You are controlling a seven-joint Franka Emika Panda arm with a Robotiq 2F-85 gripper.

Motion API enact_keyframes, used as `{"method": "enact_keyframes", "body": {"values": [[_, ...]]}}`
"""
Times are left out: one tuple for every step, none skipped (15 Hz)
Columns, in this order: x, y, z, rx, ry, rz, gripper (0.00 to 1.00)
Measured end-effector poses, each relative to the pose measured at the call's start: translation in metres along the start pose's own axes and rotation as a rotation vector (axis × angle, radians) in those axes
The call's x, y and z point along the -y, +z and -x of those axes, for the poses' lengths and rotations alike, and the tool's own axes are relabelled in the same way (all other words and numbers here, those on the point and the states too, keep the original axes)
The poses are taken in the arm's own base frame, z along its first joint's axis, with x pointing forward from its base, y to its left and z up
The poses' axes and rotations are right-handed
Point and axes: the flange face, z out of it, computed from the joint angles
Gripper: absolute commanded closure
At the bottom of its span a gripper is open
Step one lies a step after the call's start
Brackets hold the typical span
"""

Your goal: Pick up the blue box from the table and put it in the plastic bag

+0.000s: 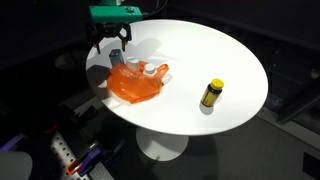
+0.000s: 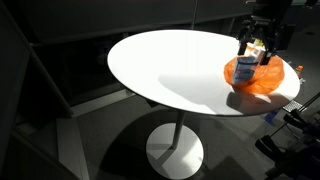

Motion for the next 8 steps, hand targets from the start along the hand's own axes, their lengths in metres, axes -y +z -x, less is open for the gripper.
{"method": "enact_keyframes", "body": {"values": [[-0.001, 0.001, -0.001, 0.008, 0.006, 0.0, 0.0], [-0.002, 0.003, -0.002, 0.018, 0.013, 0.002, 0.0], [-0.003, 0.004, -0.003, 0.028, 0.02, 0.004, 0.14], [-0.005, 0.006, -0.004, 0.036, 0.025, 0.005, 0.25], [-0.005, 0.008, -0.004, 0.046, 0.029, 0.006, 0.33], [-0.006, 0.01, -0.006, 0.053, 0.034, 0.007, 0.43], [-0.007, 0.011, -0.006, 0.059, 0.036, 0.008, 0.51], [-0.008, 0.013, -0.008, 0.063, 0.038, 0.008, 0.59]]}}
